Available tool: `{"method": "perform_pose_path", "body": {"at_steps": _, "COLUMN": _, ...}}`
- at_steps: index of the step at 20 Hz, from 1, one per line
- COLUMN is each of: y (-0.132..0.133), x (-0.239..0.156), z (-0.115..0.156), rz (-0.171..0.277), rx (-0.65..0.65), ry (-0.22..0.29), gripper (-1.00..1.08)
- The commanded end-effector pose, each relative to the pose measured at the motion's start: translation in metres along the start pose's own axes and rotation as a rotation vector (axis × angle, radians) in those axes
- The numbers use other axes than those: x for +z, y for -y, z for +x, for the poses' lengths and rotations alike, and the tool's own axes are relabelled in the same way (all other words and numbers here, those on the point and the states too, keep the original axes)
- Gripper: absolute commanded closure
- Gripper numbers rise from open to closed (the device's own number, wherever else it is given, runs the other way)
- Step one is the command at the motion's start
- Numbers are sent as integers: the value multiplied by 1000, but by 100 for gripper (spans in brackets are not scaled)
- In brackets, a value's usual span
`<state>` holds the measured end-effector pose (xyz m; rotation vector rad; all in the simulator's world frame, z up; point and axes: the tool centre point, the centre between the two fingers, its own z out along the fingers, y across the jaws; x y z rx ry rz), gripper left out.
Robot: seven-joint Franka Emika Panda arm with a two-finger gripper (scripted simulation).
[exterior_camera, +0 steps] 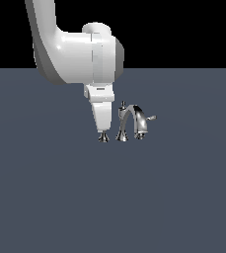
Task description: Turn on the faucet by rotating a designated handle.
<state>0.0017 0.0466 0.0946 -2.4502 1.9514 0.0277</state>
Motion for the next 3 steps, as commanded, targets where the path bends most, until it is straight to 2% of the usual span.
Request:
{"method": "perform_pose_path", "body": {"at_steps": 1, "y": -1, "x": -1, "z": 57, "rz": 5, "rx": 72, "ry": -18, "gripper": 108}}
{"method": "perform_pose_path", "body": {"at_steps": 3, "y": 0, "x": -1, "z": 63, "rz": 5, "rx": 75, "ry": -19, "gripper": 108}}
